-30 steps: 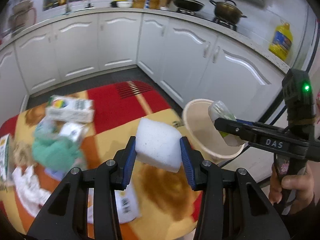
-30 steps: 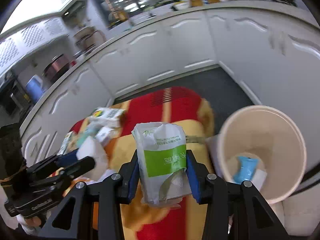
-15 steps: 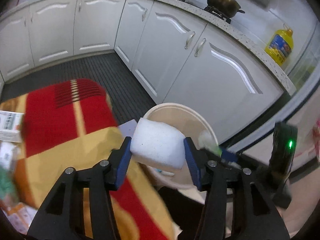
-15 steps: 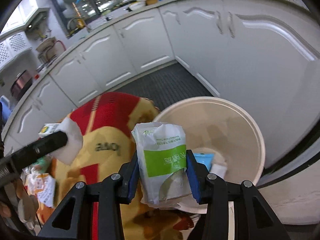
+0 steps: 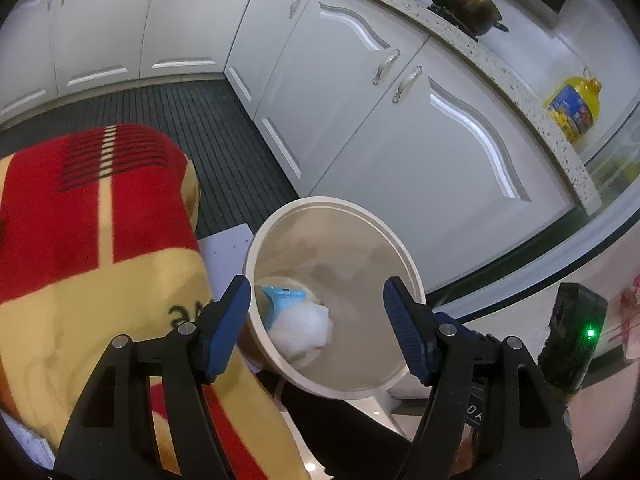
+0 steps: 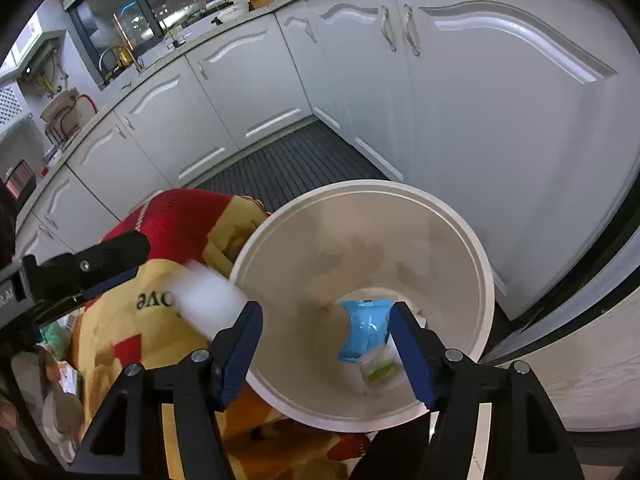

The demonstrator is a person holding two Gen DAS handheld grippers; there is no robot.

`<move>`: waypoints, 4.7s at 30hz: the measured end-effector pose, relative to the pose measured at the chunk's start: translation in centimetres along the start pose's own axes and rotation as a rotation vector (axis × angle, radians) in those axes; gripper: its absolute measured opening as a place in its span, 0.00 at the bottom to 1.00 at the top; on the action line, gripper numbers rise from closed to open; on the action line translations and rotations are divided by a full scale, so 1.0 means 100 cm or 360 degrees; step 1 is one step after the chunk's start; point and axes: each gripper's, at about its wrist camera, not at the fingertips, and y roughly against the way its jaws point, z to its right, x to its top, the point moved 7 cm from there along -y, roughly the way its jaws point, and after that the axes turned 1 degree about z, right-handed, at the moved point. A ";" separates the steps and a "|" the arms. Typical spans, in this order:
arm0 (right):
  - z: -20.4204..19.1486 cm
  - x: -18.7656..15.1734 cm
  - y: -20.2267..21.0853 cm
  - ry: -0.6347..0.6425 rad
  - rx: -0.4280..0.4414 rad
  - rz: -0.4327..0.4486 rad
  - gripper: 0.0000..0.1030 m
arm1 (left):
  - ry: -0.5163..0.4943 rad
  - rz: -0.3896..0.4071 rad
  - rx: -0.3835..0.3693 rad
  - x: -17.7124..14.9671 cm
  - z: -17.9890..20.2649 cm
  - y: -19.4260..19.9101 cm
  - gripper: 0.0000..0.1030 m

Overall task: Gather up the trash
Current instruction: 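Open both tools to drop the sponge and bag into the bin, then move both tools back over the blanket, then grasp the milk carton with the left tool while the right tool grasps the green towel, then carry the milk carton and green towel over the beige bin with both tools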

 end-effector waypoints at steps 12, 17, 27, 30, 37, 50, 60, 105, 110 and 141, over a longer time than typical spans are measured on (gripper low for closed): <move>-0.047 -0.002 0.012 0.0124 0.0069 0.0039 0.68 | -0.0108 0.0194 0.0201 -0.012 -0.024 0.065 0.66; -0.079 -0.009 0.014 0.0191 0.0118 0.0049 0.70 | -0.0164 0.0289 0.0372 -0.026 -0.046 0.096 0.66; -0.156 -0.031 0.026 0.0401 0.0244 0.0074 0.70 | -0.0123 0.0432 0.0615 -0.062 -0.109 0.161 0.66; -0.179 -0.038 0.028 0.0458 0.0278 0.0071 0.74 | -0.0088 0.0456 0.0670 -0.072 -0.129 0.179 0.66; -0.232 -0.064 0.028 0.0600 0.0371 0.0022 0.75 | -0.0003 0.0495 0.0726 -0.095 -0.166 0.216 0.66; -0.315 -0.095 0.004 0.0835 0.0488 -0.0081 0.81 | 0.0422 0.0475 0.0860 -0.127 -0.308 0.288 0.66; -0.384 -0.082 -0.035 0.1064 0.0570 -0.0145 0.85 | 0.0525 0.0399 0.0884 -0.108 -0.372 0.282 0.66; -0.390 -0.121 0.041 0.0910 0.0665 -0.0136 0.52 | 0.0223 0.0549 0.0771 -0.142 -0.289 0.341 0.49; -0.388 -0.119 0.041 0.0878 0.0693 -0.0135 0.52 | 0.0220 0.0544 0.0765 -0.144 -0.286 0.339 0.49; -0.281 -0.039 0.031 0.0607 0.0635 0.0016 0.52 | -0.0072 0.0426 0.0573 -0.062 -0.169 0.228 0.49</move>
